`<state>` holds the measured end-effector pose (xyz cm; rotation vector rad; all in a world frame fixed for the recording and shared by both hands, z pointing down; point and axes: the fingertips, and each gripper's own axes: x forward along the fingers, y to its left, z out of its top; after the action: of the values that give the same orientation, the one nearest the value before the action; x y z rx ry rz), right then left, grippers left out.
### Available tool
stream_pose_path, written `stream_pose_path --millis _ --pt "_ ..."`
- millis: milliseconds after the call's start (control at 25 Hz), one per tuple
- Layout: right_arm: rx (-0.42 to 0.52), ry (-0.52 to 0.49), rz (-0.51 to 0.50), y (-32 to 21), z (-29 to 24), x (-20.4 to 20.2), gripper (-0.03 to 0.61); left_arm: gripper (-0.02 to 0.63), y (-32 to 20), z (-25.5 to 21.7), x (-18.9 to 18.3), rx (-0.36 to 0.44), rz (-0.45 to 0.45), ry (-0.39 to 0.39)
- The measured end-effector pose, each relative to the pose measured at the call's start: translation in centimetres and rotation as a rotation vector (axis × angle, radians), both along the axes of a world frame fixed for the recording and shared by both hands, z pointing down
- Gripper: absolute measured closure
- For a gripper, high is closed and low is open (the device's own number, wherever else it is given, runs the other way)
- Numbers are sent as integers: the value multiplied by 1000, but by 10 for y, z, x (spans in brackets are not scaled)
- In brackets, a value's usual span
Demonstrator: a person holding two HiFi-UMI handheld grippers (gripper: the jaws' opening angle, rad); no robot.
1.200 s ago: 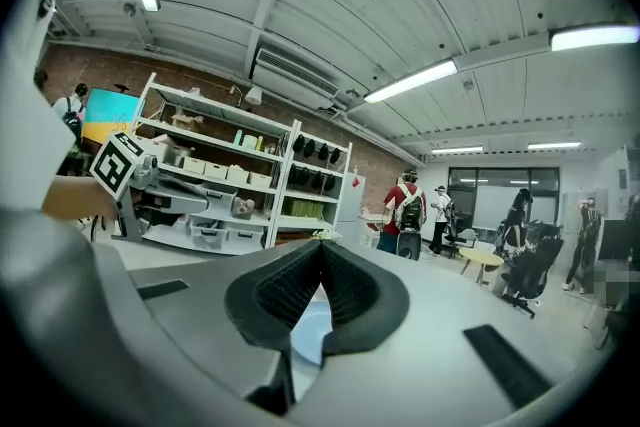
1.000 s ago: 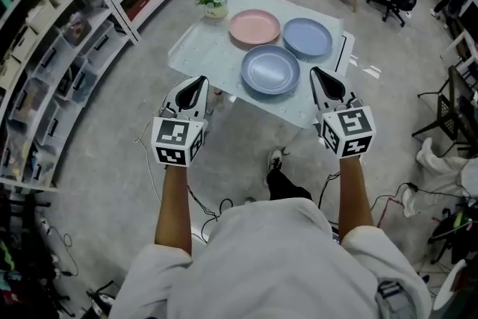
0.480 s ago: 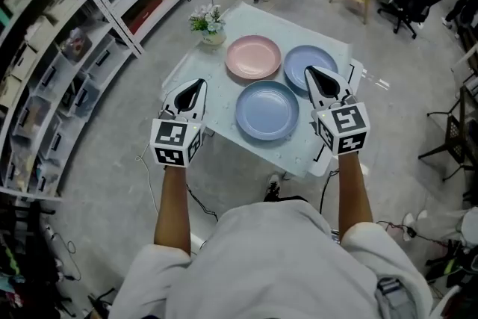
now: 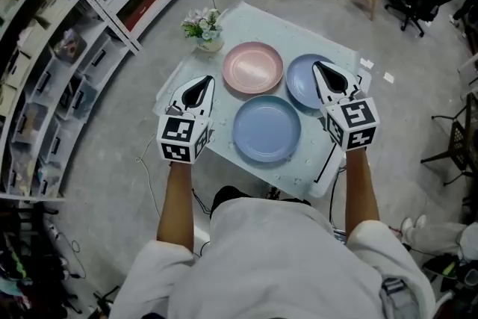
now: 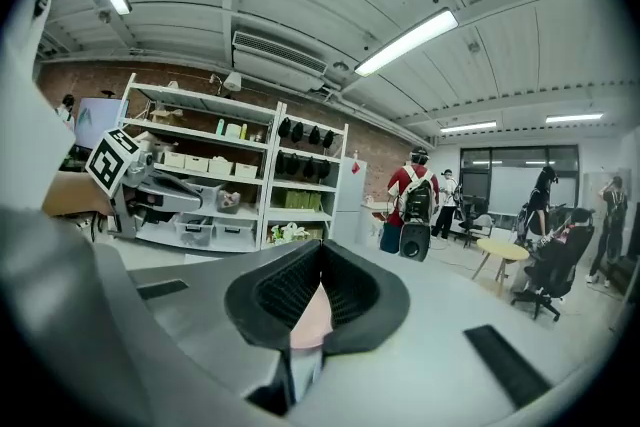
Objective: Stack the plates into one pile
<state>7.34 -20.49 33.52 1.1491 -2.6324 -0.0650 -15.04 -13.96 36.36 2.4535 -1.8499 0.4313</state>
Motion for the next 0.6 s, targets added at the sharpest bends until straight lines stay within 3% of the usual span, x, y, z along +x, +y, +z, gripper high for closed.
stream_pose_path --millis 160,280,600 --pt "-43 32 48 -23 23 -17 561 597 -31 17 -23 -34 37 18" --pt "-104 -1 92 -34 39 -25 557 597 -49 30 -34 -68 76 25" --pt "-244 21 199 -34 107 -23 483 597 -68 80 -42 -166 161 60"
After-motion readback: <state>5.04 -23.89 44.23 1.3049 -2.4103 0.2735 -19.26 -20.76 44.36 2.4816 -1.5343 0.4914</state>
